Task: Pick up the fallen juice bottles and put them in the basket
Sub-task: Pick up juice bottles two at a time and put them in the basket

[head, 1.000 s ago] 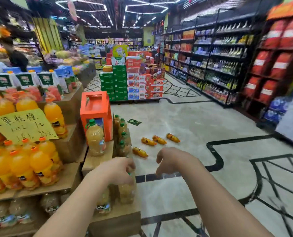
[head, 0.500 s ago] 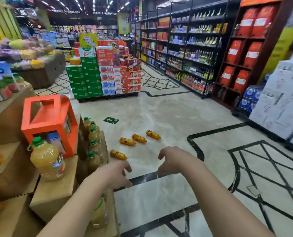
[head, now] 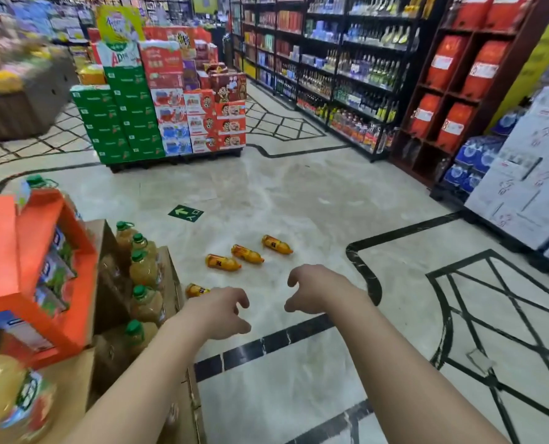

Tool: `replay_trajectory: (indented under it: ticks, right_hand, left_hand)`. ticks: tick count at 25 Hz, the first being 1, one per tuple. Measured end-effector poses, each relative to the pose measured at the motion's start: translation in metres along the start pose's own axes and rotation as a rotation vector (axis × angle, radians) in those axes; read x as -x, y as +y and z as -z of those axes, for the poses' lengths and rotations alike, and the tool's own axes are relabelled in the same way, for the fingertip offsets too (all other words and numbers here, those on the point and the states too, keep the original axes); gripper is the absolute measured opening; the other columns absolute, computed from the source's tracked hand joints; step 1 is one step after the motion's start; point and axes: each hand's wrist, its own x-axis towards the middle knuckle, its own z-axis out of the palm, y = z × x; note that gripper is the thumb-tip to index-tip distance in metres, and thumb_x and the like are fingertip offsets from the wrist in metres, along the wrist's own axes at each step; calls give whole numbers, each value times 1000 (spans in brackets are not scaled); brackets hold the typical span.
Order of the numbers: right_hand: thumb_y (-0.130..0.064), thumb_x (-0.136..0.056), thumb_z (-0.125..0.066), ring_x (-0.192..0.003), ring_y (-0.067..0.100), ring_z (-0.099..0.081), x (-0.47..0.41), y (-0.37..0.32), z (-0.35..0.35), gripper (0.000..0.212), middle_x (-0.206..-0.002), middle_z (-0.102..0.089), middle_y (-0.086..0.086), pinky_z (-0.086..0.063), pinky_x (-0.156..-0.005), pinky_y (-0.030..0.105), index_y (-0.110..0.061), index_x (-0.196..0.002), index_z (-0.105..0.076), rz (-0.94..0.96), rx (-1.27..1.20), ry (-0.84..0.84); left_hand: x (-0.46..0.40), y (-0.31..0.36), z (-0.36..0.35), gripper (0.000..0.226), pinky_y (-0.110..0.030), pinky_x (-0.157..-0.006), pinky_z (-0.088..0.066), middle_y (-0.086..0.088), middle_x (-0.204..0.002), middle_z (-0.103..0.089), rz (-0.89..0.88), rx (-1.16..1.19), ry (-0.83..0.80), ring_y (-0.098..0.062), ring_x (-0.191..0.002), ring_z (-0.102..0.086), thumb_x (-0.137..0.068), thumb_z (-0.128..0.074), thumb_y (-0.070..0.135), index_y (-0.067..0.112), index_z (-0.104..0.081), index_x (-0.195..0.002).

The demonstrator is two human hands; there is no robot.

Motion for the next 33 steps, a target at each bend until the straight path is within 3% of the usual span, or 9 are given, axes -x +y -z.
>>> replay_trajectory:
  ticks: [8, 12, 15, 19, 24, 29, 33]
  right_hand:
    - [-38, -87, -73, -115, 23, -61, -207, -5, 53, 56, -135, -58, 2, -53, -90, 37, -26, -140, -57, 95, 40, -79]
    - [-37, -85, -72, -106, 23, -65, -325, -16, 91, 49, -118, -65, 1, -55, -92, 39, -22, -130, -63, 182, 63, -125]
    - [-34, -85, -71, -105, 24, -64, -407, -29, 120, 46, -120, -63, 1, -55, -91, 39, -21, -128, -64, 233, 88, -157]
    - [-33, -79, -68, -94, 25, -67, -494, -56, 140, 42, -107, -67, 1, -58, -83, 35, -19, -118, -68, 284, 57, -91]
    - [-28, -82, -66, -92, 26, -68, -606, -107, 157, 35, -105, -68, 2, -45, -64, 30, -18, -116, -67, 294, 59, -88]
    - [-23, -88, -63, -98, 27, -65, -732, -161, 150, 31, -113, -66, 3, -44, -68, 31, -19, -118, -66, 269, 119, -132]
    - [-24, -87, -63, -99, 27, -64, -839, -206, 123, 33, -115, -65, 4, -47, -70, 32, -19, -120, -65, 234, 149, -207]
  left_hand:
    - [-163, -33, 64, 48, -33, -87, -54, 15, -111, -61, 141, 70, 17, -12, -100, -62, -83, -72, 50, 39, -57, -128]
    - [-257, -40, 100, 46, -34, -86, -57, 15, -105, -64, 243, 211, 53, -10, -95, -64, -80, -76, 47, 36, -62, -122]
    - [-320, -51, 126, 49, -36, -86, -58, 15, -103, -65, 326, 295, 76, -8, -92, -65, -76, -76, 48, 36, -62, -121]
    - [-380, -79, 158, 60, -37, -85, -58, 12, -105, -65, 381, 354, 111, -9, -91, -66, -73, -74, 51, 38, -56, -129]
    - [-465, -144, 196, 59, -40, -86, -59, 12, -105, -65, 467, 389, 136, -12, -92, -66, -77, -74, 50, 37, -55, -131]
    - [-565, -227, 225, 56, -37, -91, -55, 14, -110, -63, 508, 398, 85, -12, -101, -63, -80, -70, 48, 35, -56, -133]
    - [-648, -298, 227, 59, -35, -86, -54, 12, -109, -61, 550, 408, 30, -15, -101, -61, -84, -67, 44, 35, -50, -139]
